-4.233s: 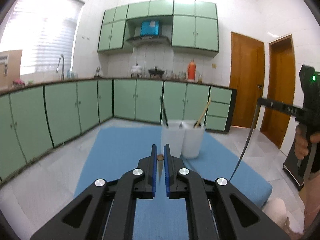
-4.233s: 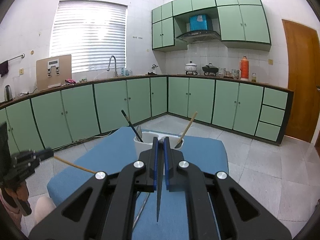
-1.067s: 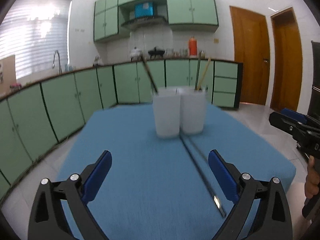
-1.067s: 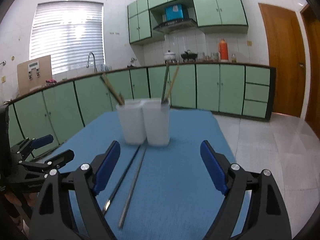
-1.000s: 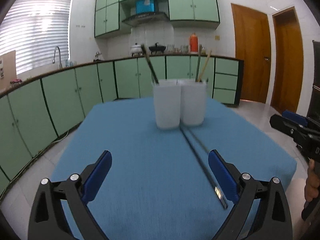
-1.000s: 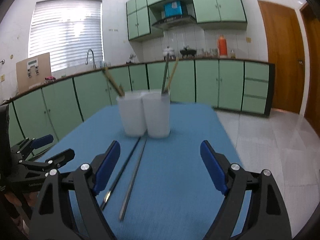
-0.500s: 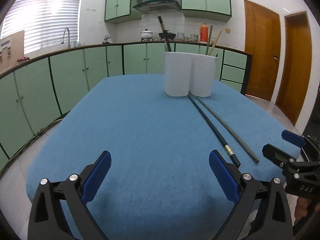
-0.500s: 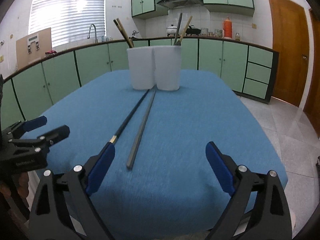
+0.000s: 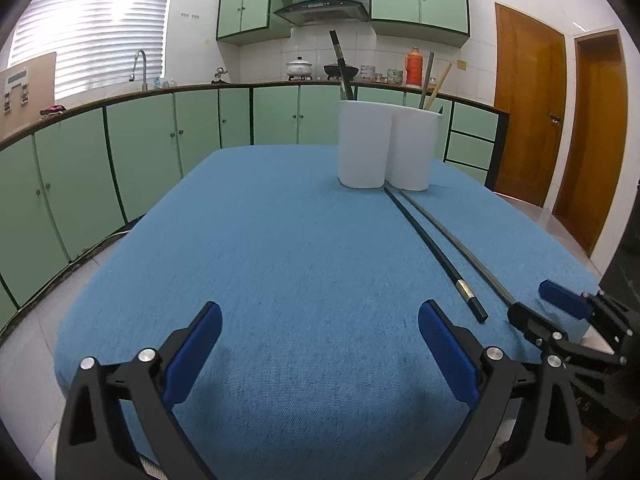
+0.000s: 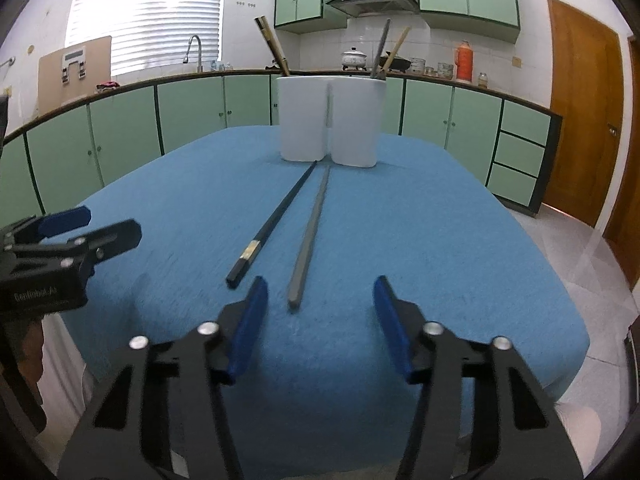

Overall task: Organize utensils
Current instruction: 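Move both tools back toward the black and grey chopsticks on the cloth, then close the right tool on the grey chopstick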

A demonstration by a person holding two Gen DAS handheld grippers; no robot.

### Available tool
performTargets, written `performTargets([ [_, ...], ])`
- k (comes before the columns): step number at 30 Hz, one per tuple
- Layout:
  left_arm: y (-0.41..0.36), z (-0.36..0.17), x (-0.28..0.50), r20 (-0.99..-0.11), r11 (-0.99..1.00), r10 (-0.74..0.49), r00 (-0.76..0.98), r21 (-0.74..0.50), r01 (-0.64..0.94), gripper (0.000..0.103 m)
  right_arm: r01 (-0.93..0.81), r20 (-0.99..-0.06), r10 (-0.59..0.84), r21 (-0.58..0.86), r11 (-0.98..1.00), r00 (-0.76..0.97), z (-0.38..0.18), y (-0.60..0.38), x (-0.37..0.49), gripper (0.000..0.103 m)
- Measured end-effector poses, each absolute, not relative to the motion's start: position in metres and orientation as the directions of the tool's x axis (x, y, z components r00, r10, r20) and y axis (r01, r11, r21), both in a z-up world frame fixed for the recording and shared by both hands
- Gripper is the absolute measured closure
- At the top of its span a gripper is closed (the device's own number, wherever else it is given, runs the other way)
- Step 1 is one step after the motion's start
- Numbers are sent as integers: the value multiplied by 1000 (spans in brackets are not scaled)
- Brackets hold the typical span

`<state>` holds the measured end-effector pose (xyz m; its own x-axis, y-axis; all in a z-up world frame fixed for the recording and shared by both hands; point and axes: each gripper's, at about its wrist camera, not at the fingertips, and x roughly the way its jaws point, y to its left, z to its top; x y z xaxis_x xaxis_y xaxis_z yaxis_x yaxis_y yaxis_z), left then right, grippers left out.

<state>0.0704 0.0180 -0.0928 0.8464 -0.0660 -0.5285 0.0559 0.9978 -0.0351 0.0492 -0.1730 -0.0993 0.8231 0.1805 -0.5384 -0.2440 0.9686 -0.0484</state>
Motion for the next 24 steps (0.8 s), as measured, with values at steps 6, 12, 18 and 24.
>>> performTargets([
  [6, 18, -93, 70, -529, 998, -69, 846, -39, 57, 7, -261, -519, 193, -61, 963, 833, -104, -165, 46, 83],
  [12, 15, -92, 68, -527, 997, -79, 846, -43, 67, 7, -251, -504, 184, -68, 965, 844, -104, -167, 44, 98],
  [18, 2, -92, 66, -518, 994, -105, 849, -48, 94, 7, -203, -482, 151, -57, 977, 863, -99, -183, 41, 98],
  [24, -24, -94, 69, -527, 986, -165, 834, -67, 153, 11, -149, -470, 112, -43, 988, 876, -96, -207, 32, 98],
])
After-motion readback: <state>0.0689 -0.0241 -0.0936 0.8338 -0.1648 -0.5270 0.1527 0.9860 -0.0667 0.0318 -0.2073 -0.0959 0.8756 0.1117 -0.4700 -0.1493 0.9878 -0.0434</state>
